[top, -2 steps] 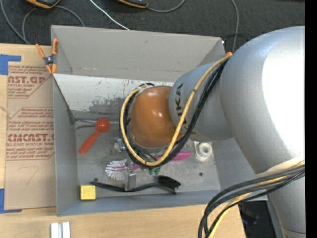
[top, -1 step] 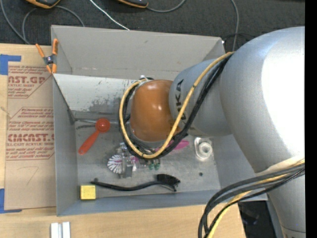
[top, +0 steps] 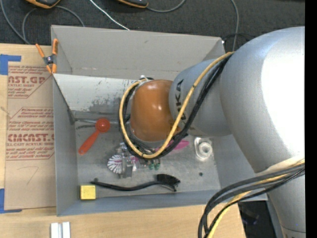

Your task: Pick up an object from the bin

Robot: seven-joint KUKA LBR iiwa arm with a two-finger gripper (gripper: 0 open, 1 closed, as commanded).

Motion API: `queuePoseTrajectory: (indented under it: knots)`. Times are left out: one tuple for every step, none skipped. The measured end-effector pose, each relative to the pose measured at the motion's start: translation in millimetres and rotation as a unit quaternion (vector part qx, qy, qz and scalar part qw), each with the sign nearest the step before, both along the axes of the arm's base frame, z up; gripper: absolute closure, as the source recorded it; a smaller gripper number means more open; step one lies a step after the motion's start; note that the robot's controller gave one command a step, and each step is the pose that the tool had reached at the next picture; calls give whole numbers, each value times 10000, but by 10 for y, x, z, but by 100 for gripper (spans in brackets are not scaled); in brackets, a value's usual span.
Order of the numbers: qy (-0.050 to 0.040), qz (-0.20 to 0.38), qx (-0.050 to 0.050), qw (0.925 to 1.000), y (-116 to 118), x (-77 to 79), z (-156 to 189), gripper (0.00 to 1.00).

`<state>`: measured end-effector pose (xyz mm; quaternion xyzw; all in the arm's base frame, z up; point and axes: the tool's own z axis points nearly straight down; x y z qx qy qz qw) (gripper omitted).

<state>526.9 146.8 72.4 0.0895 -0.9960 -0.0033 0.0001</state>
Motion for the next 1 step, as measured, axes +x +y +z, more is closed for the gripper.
queuePoseTrajectory:
  knots:
    - [0, -1, 2, 10000, 1, -2, 12, 100]
